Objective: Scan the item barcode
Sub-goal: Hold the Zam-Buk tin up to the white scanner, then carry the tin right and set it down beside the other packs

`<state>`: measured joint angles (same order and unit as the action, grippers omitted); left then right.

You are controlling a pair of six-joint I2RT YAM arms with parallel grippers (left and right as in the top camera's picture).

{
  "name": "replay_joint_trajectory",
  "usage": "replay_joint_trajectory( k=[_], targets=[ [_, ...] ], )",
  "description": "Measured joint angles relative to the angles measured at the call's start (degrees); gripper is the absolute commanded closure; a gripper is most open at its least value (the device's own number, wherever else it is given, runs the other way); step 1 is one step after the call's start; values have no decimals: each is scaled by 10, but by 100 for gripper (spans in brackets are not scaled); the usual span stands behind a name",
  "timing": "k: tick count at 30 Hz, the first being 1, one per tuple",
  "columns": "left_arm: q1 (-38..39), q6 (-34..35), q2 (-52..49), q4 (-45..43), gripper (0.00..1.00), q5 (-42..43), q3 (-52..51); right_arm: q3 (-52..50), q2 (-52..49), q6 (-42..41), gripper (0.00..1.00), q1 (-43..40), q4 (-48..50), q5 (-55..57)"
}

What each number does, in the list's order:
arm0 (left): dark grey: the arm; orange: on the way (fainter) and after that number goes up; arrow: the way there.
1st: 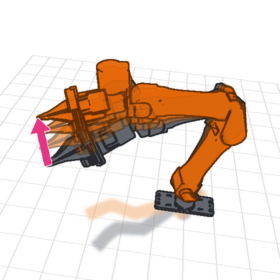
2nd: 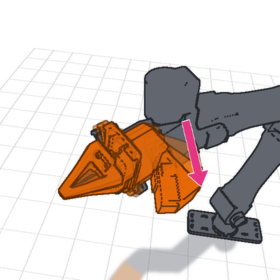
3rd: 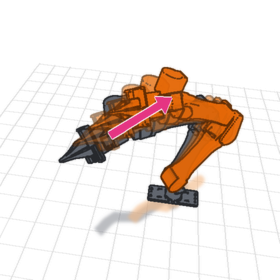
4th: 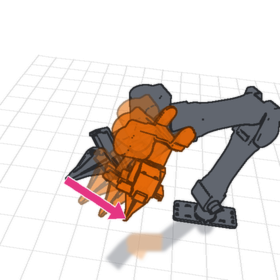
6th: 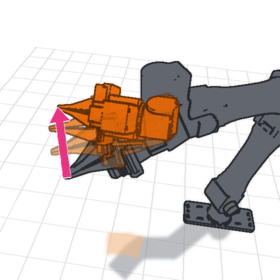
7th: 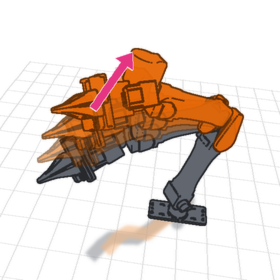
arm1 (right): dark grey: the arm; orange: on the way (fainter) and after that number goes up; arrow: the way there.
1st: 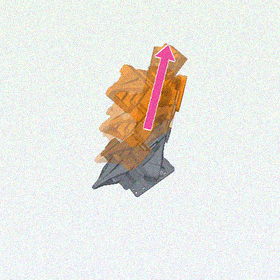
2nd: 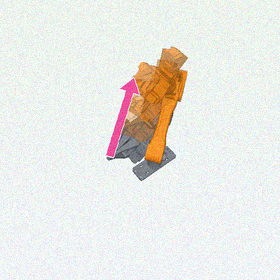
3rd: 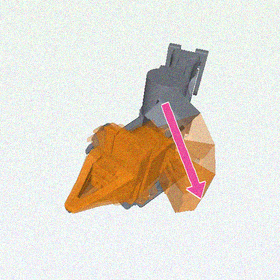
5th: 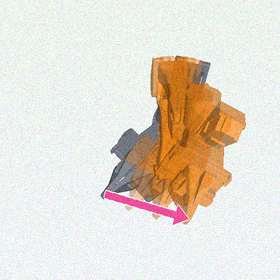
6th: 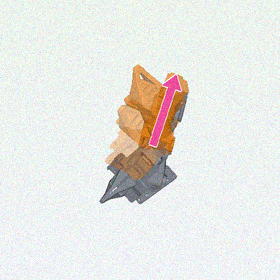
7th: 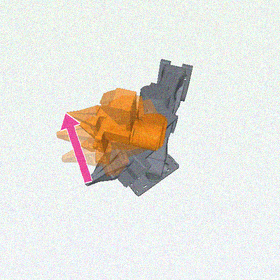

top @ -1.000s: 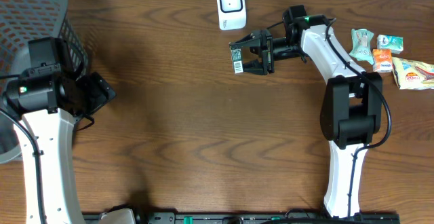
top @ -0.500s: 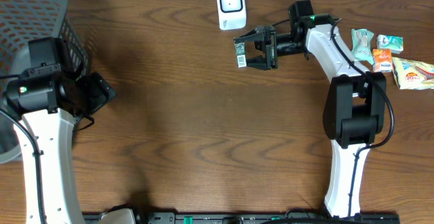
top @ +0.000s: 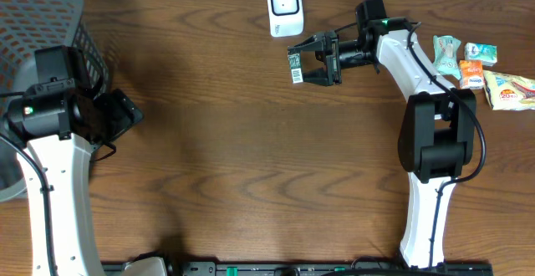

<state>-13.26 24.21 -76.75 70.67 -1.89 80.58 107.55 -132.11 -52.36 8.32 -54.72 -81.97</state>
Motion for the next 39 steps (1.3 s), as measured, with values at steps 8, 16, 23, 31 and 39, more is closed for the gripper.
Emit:
replay_joint_trajectory(
  k=[8,16,23,31,39],
  targets=[
    [0,0,0,0,2,0,0,0,0,0,42,0,1,26],
    [0,0,0,0,2,0,0,0,0,15,45,7,55,124],
    [0,0,0,0,2,0,0,0,0,85,47,47,83,323],
    [0,0,0,0,3,0,0,1,0,138,50,97,180,552],
    [0,0,0,0,2,0,0,2,0,187,45,126,316,719]
  ],
)
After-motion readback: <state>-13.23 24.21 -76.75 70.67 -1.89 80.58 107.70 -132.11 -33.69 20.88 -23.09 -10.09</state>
